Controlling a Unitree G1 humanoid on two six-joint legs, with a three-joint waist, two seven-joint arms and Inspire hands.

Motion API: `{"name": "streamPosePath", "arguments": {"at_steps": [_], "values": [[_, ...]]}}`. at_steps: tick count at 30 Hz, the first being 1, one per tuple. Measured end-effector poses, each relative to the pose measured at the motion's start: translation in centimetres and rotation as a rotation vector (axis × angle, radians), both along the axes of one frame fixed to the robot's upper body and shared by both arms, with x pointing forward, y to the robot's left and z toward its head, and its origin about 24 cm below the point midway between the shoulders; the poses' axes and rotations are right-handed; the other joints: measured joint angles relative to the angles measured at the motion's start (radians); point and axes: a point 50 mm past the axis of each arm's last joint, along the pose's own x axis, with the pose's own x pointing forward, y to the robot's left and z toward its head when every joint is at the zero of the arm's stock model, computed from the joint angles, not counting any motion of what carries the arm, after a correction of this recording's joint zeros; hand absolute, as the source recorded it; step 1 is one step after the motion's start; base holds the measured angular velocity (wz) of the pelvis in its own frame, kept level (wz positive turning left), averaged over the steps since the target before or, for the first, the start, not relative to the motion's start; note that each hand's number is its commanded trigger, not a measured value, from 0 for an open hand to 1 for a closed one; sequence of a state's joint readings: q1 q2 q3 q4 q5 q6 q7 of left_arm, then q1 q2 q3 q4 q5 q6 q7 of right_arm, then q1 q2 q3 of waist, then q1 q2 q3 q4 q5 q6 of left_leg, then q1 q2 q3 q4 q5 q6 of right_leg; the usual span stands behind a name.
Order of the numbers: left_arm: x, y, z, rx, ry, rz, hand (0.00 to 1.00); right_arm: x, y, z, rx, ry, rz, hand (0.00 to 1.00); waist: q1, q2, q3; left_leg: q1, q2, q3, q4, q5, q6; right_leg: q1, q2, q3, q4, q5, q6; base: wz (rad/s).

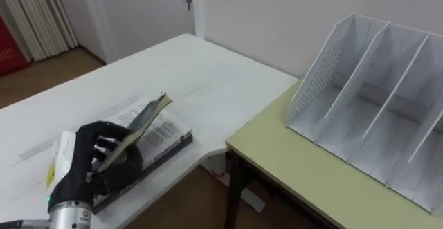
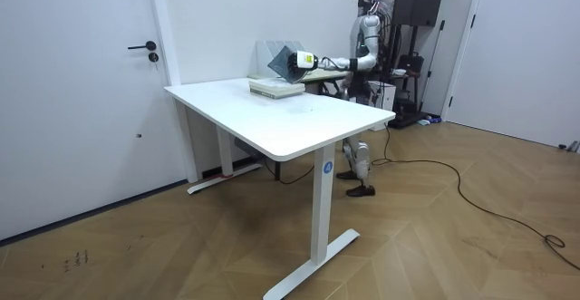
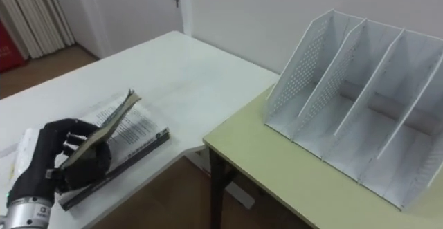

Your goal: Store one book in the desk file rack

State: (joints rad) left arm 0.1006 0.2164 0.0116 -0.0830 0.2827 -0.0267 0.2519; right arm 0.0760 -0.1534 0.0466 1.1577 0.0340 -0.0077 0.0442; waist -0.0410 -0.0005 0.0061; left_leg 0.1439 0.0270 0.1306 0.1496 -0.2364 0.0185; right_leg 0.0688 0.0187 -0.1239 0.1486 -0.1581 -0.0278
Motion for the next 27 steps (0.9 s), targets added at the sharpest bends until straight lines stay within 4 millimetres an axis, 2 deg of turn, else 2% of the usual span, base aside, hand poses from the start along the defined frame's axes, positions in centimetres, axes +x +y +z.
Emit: {"name": "streamPosePath", "arguments": {"at_steps": [2, 7, 12, 14, 18, 21, 23, 27], "values": [[0.1, -0.7, 0.2, -0.060, -0.002, -0.067, 1.00, 1.3, 0.7, 0.3, 0.057, -0.056, 0.066, 0.00, 0.008, 0.006, -0.0024, -0.007, 0.000, -0.002, 0.003, 0.000, 0.000, 0.000, -0.002, -0.017, 0.003, 0.000, 0.000, -0.02], [0.7, -1.8, 1.2, -0.208, -0.025, -0.190, 1.00, 3.5, 2.4, 1.1, 0.187, -0.142, 0.198, 0.00, 0.025, 0.018, -0.0020, -0.007, 0.001, -0.002, 0.003, 0.000, 0.000, -0.002, -0.005, -0.014, 0.002, 0.000, 0.001, -0.05], [0.5, -2.9, 1.8, -0.344, -0.030, -0.312, 1.00, 7.9, 4.3, 4.2, 0.288, -0.368, 0.347, 0.00, 0.038, 0.018, 0.0005, 0.007, 0.003, -0.002, 0.002, 0.000, 0.000, 0.005, -0.003, -0.011, 0.002, 0.000, 0.000, -0.12], [0.5, -3.1, 1.8, -0.401, -0.021, -0.350, 1.00, 9.8, 5.5, 6.0, 0.335, -0.474, 0.443, 0.00, 0.050, 0.018, 0.0123, 0.025, 0.004, -0.008, 0.002, 0.000, 0.000, 0.022, 0.000, -0.003, 0.001, 0.001, 0.000, -0.24], [0.5, -3.2, 2.0, -0.509, -0.031, -0.395, 1.00, 10.7, 6.7, 7.7, 0.403, -0.553, 0.531, 0.00, 0.049, 0.017, 0.0132, 0.015, 0.004, -0.024, 0.002, 0.000, 0.000, 0.011, -0.001, -0.014, 0.003, 0.001, 0.000, 0.07], [0.5, -3.3, 2.2, -0.620, -0.043, -0.444, 1.00, 11.5, 7.1, 9.6, 0.432, -0.627, 0.619, 0.00, 0.060, 0.017, 0.0131, 0.006, 0.003, -0.030, 0.002, 0.000, 0.000, 0.001, -0.002, -0.012, 0.004, 0.001, 0.000, 0.00], [0.4, -3.4, 2.2, -0.695, -0.046, -0.488, 1.00, 12.1, 7.2, 11.1, 0.473, -0.698, 0.617, 0.00, 0.071, 0.013, 0.0145, 0.016, 0.004, -0.041, 0.002, 0.000, 0.000, 0.010, -0.001, -0.007, 0.004, 0.001, 0.000, -0.04], [0.4, -3.5, 2.4, -0.825, -0.061, -0.558, 1.00, 12.8, 7.2, 12.3, 0.553, -0.776, 0.570, 0.00, 0.076, 0.008, 0.0143, 0.025, 0.004, -0.038, 0.002, 0.000, 0.000, 0.017, 0.000, -0.003, 0.004, 0.001, 0.000, -0.04]]}}
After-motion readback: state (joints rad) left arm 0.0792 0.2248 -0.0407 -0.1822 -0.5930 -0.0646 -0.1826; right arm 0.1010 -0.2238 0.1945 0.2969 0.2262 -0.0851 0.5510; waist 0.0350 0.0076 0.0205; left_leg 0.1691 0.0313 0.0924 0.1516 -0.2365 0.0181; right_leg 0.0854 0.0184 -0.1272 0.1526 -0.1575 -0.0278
